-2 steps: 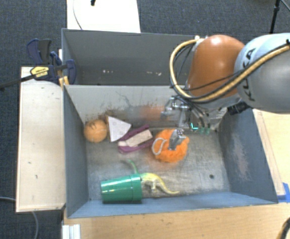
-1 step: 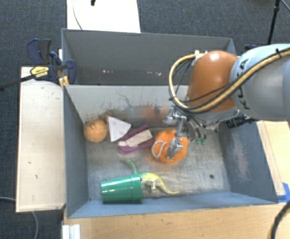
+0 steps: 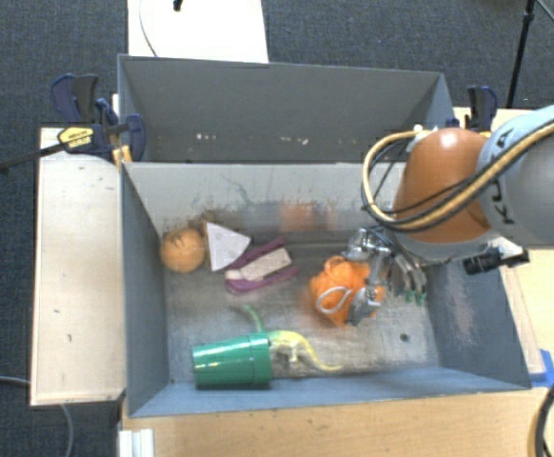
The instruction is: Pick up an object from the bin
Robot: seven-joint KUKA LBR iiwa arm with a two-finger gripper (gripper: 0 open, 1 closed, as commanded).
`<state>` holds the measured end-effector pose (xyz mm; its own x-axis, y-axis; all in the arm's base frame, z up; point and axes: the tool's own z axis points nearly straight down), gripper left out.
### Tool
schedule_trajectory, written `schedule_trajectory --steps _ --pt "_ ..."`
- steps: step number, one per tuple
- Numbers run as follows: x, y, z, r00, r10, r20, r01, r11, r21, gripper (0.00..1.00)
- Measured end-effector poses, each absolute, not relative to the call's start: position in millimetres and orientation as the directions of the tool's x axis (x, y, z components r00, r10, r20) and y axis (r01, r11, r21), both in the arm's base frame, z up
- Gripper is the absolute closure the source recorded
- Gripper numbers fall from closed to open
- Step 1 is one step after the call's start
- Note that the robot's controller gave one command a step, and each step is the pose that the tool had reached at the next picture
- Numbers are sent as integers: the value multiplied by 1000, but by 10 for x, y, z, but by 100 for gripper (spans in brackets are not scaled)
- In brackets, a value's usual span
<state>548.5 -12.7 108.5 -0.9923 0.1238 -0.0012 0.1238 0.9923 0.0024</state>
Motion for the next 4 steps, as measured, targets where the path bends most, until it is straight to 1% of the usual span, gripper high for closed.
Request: schedule_trajectory --steps 1,2,3,4 --pt "5835 202 770 -999 -34 -1 -34 999 -6 100" --pt "5836 203 769 -999 -33 -1 -33 999 -5 100" --pt "5730 44 775 -995 -99 -22 -99 995 3 100" --pt "5730 44 775 -995 -98 -21 -98 995 3 100"
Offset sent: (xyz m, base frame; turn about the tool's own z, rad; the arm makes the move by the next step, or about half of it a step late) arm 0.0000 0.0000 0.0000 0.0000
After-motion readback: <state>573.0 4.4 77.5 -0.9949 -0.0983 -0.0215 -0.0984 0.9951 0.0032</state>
